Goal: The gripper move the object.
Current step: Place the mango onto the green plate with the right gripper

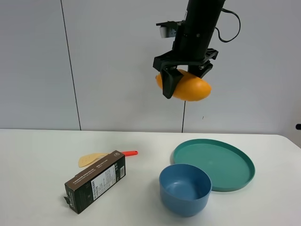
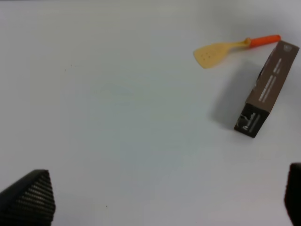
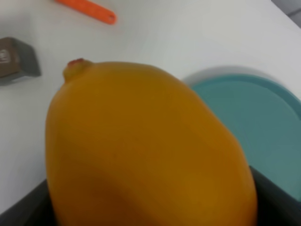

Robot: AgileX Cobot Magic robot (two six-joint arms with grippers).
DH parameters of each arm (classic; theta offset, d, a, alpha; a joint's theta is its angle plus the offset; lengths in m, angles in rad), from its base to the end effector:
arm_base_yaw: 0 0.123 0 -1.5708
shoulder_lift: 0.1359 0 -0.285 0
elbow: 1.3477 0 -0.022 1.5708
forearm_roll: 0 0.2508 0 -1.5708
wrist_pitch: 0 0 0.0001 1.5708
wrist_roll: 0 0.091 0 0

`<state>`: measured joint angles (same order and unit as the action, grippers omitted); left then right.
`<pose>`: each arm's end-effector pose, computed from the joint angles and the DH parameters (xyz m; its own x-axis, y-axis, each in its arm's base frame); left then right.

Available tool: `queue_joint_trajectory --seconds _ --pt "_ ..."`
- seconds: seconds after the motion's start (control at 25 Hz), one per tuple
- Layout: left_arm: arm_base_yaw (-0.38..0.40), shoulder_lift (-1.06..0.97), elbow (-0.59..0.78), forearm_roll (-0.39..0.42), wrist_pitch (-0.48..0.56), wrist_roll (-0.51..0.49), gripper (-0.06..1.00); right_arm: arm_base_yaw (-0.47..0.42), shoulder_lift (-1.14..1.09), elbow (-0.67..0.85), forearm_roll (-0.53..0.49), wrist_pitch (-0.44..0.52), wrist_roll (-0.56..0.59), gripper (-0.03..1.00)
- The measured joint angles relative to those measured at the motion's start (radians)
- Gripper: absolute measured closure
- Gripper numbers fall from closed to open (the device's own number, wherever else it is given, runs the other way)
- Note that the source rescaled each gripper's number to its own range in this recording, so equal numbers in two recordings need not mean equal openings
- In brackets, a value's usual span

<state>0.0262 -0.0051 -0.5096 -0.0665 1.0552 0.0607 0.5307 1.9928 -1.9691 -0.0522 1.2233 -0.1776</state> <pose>-0.0065 -0.0054 0.2805 -0.4360 0.0164 -0.8998 0.0380 0.9993 -0.0002 0.3783 0.2168 0.3193 -0.6806 -0.6242 -0.3836 -0.6328 0.7647 -0.1218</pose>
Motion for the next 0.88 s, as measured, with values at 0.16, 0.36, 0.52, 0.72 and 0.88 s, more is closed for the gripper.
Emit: queue_joint_trajectory --seconds 0.16,0.36,0.52,0.72,0.88 --pt "0.0 0.0 0.0 0.0 0.0 0.0 -0.06 -0.054 0.0 0.0 0.0 0.0 0.002 0.97" --pt "0.0 0.0 0.0 0.0 0.0 0.0 -0.06 -0.118 0.0 0.0 0.0 0.0 0.012 0.97" --pt "0.0 0.0 0.0 0.0 0.0 0.0 -0.06 -0.174 0.0 0.0 0.004 0.0 0.037 0.97" --pt "0.0 0.0 0.0 0.0 0.0 0.0 -0.06 -0.233 -0.008 0.066 0.004 -0.003 0.043 0.97" --pt "0.0 0.0 0.0 0.0 0.0 0.0 -0.06 -0.262 -0.013 0.192 0.005 -0.003 0.044 0.97"
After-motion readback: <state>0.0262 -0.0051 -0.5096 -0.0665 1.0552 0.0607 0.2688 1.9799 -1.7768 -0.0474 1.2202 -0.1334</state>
